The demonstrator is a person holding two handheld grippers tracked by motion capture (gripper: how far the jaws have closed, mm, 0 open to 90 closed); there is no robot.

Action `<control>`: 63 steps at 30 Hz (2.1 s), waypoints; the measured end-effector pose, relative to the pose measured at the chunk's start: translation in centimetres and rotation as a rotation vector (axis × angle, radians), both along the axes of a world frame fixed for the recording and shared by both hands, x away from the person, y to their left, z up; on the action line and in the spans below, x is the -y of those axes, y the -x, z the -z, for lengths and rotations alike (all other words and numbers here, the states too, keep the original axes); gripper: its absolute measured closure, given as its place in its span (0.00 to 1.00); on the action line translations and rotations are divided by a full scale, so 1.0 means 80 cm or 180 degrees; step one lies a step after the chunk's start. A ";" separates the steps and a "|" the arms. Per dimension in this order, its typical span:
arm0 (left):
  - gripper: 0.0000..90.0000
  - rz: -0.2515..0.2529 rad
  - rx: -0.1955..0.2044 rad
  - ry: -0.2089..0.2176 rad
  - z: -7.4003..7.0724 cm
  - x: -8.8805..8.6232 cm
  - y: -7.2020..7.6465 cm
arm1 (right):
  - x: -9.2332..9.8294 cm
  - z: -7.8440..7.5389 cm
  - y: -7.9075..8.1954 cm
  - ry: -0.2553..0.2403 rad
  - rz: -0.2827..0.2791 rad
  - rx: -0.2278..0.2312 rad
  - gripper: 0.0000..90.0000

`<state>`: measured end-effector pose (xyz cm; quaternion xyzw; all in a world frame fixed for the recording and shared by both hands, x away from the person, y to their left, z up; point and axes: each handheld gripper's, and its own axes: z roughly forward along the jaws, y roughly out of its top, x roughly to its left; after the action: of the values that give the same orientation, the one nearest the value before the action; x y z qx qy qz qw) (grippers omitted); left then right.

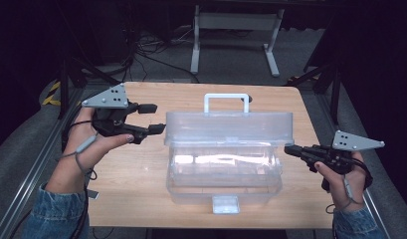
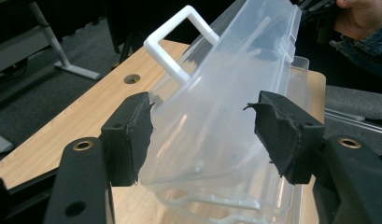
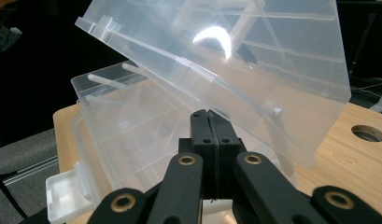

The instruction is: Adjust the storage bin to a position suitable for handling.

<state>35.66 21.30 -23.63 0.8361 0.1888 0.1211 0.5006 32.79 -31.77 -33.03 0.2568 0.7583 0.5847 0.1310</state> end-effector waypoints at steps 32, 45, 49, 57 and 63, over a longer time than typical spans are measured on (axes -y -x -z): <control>0.40 -0.0040 -0.0096 0.0068 0.091 -0.010 -0.005 | -0.003 -0.014 -0.019 -0.0114 0.0127 -0.0012 1.00; 0.40 -0.0183 0.0014 0.0221 0.104 0.000 -0.011 | -0.004 -0.017 -0.024 -0.0159 0.0142 -0.0035 1.00; 0.41 -0.0211 0.0041 0.0291 0.105 0.006 -0.013 | -0.003 -0.017 -0.025 -0.0163 0.0114 -0.0038 1.00; 0.40 -0.0240 0.0103 0.0312 0.106 0.023 -0.016 | -0.002 -0.017 -0.026 -0.0163 0.0106 -0.0024 1.00; 0.40 -0.0381 0.0169 0.0422 0.106 0.027 -0.018 | -0.002 -0.016 -0.026 -0.0168 0.0095 -0.0024 1.00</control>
<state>37.08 19.15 -32.10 0.7848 0.2328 0.1601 0.5515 34.87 -31.60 -31.74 0.2736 0.7392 0.6015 0.1301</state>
